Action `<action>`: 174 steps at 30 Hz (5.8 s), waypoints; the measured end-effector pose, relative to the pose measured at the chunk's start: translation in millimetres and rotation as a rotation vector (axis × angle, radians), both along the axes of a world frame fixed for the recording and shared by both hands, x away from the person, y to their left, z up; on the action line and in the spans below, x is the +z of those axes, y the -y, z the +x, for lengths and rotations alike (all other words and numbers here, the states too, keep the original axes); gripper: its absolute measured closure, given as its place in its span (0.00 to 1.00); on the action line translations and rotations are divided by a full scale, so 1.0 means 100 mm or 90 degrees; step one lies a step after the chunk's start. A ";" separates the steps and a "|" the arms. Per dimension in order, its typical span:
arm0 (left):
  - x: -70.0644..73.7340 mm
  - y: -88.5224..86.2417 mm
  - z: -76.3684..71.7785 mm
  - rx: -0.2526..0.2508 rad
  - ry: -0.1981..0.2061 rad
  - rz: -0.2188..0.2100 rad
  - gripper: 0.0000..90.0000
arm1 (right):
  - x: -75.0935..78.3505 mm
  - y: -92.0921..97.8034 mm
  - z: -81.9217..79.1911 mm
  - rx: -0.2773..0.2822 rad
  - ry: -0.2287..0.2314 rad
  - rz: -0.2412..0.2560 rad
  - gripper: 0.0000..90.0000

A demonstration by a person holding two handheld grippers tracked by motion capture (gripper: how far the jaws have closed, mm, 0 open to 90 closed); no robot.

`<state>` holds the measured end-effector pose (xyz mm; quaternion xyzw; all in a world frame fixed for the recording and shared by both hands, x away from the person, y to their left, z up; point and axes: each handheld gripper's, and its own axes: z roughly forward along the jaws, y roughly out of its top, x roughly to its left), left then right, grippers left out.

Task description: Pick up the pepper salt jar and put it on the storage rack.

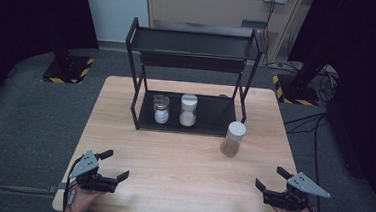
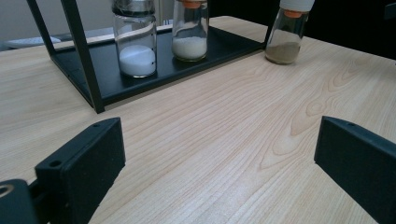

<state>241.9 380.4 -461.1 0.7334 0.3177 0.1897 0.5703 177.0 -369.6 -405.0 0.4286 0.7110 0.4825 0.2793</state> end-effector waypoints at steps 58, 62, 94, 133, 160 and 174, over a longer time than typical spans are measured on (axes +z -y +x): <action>0.01 0.01 0.00 0.000 -0.003 0.005 0.01 | 0.49 -0.18 0.59 0.081 0.010 -0.003 0.08; 0.01 0.01 0.00 0.001 -0.003 0.005 0.01 | 0.49 -0.21 0.66 0.084 0.006 -0.006 0.08; 0.01 0.01 0.00 0.002 -0.004 0.008 0.01 | 0.39 -0.47 1.33 0.088 -0.021 -0.018 0.13; 0.01 0.01 0.01 0.003 -0.004 0.007 0.01 | 0.29 -0.72 1.69 0.092 -0.009 -0.043 0.37; 0.00 0.00 0.01 0.004 -0.006 0.005 0.01 | 0.80 -1.12 2.04 0.134 -0.012 -0.081 0.37; 0.00 -0.01 0.01 0.004 -0.006 0.001 0.01 | 0.83 -1.30 2.28 0.081 -0.020 -0.086 0.37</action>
